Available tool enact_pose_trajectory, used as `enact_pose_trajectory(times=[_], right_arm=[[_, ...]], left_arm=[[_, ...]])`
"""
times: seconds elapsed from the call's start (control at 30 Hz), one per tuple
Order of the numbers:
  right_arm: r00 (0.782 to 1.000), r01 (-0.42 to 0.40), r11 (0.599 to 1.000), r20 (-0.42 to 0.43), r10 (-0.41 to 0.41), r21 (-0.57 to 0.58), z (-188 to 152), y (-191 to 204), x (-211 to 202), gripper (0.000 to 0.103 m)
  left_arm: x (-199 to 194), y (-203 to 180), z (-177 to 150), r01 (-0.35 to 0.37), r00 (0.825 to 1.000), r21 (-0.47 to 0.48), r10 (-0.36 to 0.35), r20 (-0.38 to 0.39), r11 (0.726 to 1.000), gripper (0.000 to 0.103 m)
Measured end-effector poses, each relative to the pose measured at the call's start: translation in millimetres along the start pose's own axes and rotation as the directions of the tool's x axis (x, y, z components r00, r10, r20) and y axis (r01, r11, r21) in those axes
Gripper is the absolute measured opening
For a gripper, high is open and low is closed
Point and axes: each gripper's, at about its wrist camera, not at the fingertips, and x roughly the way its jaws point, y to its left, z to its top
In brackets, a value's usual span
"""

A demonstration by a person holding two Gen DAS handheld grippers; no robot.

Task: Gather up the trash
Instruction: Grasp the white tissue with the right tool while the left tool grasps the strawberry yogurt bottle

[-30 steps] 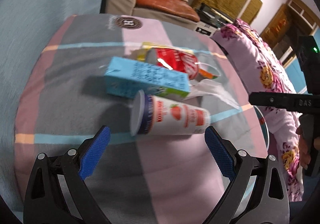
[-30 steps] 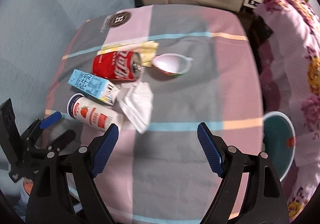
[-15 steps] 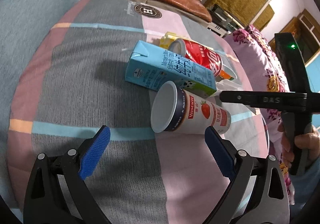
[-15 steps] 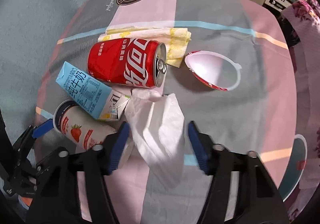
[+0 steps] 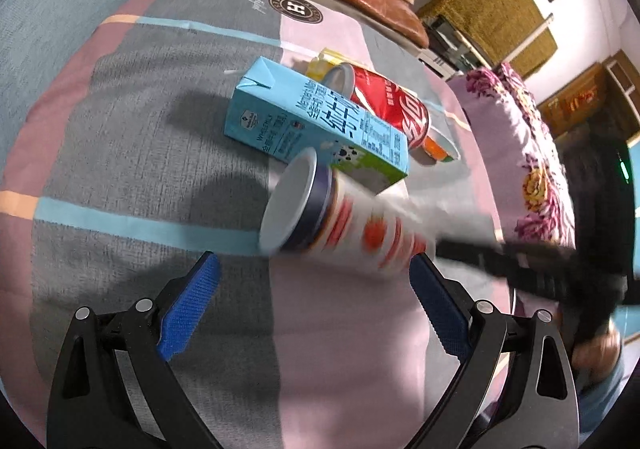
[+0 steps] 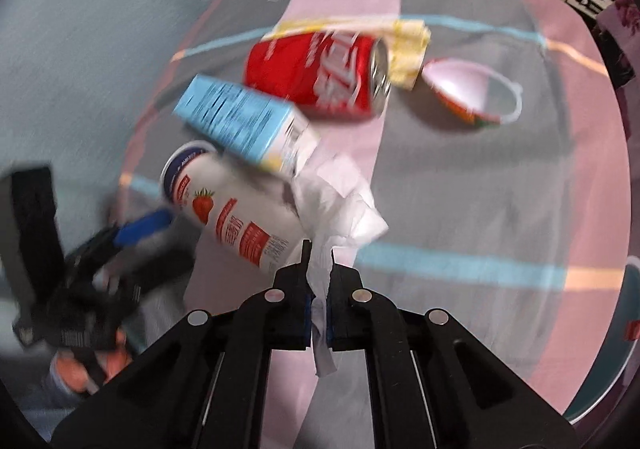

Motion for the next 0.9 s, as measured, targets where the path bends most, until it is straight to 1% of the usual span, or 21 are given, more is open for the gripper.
enact_pose_trajectory(times=[0.1,0.27,0.37,0.5,0.63,0.7,0.73,0.77,0.8,0.83,0.87,0.9], right_arm=[[1.0,0.001,1.0,0.018,-0.001,0.011,-12.6,-6.4,-12.6,0.004],[0.997,0.022,0.998,0.069,-0.026,0.061,-25.2,-29.1,-34.1,0.004],[0.996,0.019,0.997,0.086,-0.026,0.08,-29.7,-39.1,-40.4,0.004],[0.994,0.011,0.996,0.106,-0.021,0.093,-36.1,-50.1,-47.7,0.004],[0.992,0.004,0.996,0.124,-0.015,0.09,-42.7,-54.8,-54.1,0.004],[0.991,-0.004,0.996,0.132,-0.007,0.084,-44.1,-53.3,-55.7,0.004],[0.991,-0.007,0.997,0.135,-0.004,0.081,-45.5,-52.8,-56.9,0.004],[0.99,-0.011,0.997,0.142,0.0,0.076,-47.6,-51.9,-59.2,0.004],[0.989,-0.011,0.997,0.146,0.0,0.074,-49.2,-51.9,-61.2,0.004],[0.989,-0.01,0.997,0.15,-0.001,0.072,-50.7,-52.0,-63.0,0.004],[0.989,-0.006,0.997,0.151,-0.005,0.072,-52.8,-53.8,-65.9,0.004],[0.989,-0.002,0.997,0.149,-0.009,0.072,-53.4,-54.3,-67.0,0.004]], left_arm=[[2.7,-6.5,3.4,-0.004,1.0,-0.02,0.004,0.002,1.0,0.095],[14.1,-19.0,7.6,-0.053,0.999,-0.058,0.053,-0.003,0.997,0.095],[19.3,-28.1,5.3,-0.096,0.995,-0.017,0.096,-0.025,0.995,0.095],[10.1,-25.5,-1.0,-0.144,0.99,0.003,0.144,-0.008,0.99,0.095],[-0.2,-14.8,-7.6,-0.176,0.984,-0.037,0.175,-0.007,0.984,0.095],[-4.0,-11.2,-11.0,-0.211,0.978,-0.055,0.211,-0.002,0.976,0.095],[-9.4,-11.0,-12.8,-0.228,0.973,-0.062,0.23,0.02,0.972,0.095],[-16.6,-13.9,-14.6,-0.234,0.97,-0.052,0.237,0.056,0.971,0.095],[-24.9,-22.0,-16.0,-0.244,0.965,-0.005,0.244,0.101,0.97,0.095],[-29.0,-31.5,-15.4,-0.261,0.96,0.06,0.252,0.123,0.964,0.095],[-29.7,-42.7,-13.6,-0.26,0.962,0.143,0.244,0.12,0.955,0.095],[-28.5,-50.2,-11.9,-0.248,0.967,0.2,0.229,0.111,0.948,0.095]])
